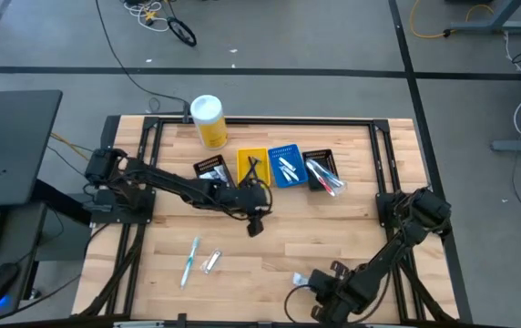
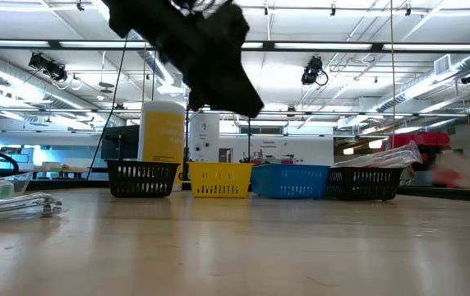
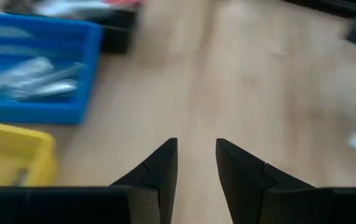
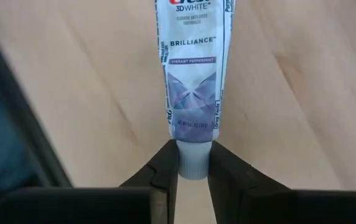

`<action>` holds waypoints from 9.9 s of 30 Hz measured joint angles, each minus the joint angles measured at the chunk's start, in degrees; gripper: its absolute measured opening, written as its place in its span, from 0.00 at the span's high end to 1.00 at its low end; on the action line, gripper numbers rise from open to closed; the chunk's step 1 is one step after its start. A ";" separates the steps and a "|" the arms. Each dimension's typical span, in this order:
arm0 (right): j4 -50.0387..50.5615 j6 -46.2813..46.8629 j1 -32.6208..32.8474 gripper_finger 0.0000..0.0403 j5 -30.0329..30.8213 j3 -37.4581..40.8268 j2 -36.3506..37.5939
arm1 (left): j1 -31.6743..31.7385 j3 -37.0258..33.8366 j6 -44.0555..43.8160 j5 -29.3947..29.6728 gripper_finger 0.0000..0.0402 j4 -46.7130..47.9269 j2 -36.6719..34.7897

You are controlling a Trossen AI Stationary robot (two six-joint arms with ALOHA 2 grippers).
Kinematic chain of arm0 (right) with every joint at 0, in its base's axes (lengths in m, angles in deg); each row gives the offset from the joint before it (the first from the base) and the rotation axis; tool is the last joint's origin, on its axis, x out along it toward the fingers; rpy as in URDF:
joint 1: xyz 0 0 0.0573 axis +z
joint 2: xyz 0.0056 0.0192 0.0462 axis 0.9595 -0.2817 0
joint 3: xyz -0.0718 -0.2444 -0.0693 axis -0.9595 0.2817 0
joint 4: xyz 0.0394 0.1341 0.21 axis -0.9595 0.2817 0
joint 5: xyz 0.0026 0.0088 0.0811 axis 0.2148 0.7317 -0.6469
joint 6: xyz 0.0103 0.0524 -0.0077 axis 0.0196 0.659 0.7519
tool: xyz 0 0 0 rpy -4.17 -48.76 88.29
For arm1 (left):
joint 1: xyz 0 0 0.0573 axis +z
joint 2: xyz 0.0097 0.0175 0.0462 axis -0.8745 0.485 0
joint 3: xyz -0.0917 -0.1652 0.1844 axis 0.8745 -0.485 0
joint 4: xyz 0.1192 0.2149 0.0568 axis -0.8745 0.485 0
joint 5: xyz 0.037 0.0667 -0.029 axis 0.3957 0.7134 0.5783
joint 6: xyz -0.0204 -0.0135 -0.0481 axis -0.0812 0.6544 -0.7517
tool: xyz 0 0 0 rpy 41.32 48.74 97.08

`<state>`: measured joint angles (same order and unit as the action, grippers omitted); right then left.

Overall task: Pick & Place Travel size toiletries
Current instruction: Put the white toothpaste into the left black basket, then put the silver nail cutter into the blue basket

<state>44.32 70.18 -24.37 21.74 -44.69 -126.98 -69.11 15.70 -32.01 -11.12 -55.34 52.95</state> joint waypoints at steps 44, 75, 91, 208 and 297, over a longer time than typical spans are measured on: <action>-49.53 -72.66 -38.54 0.83 26.66 0.20 -0.08 | -7.67 0.18 5.71 25.36 0.71 31.40 -33.46; -52.52 -82.52 -38.18 0.83 34.14 0.17 -0.11 | -5.22 0.11 -19.56 22.62 0.71 36.91 -31.52; -55.64 -82.27 -38.34 0.83 30.45 0.15 -0.02 | -3.74 0.10 -12.43 22.70 0.90 34.63 -28.63; -22.52 -46.08 -31.51 0.46 -10.75 7.56 15.67 | -30.29 -16.23 -62.71 -2.21 0.65 37.28 -14.79; -38.29 -84.05 -30.84 0.79 -0.39 7.58 4.37 | -13.57 -3.53 -5.76 4.97 0.86 7.82 0.01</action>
<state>6.03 -13.88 -55.20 21.35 -37.11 -122.61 -82.68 12.18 -37.77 -6.15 -47.53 52.96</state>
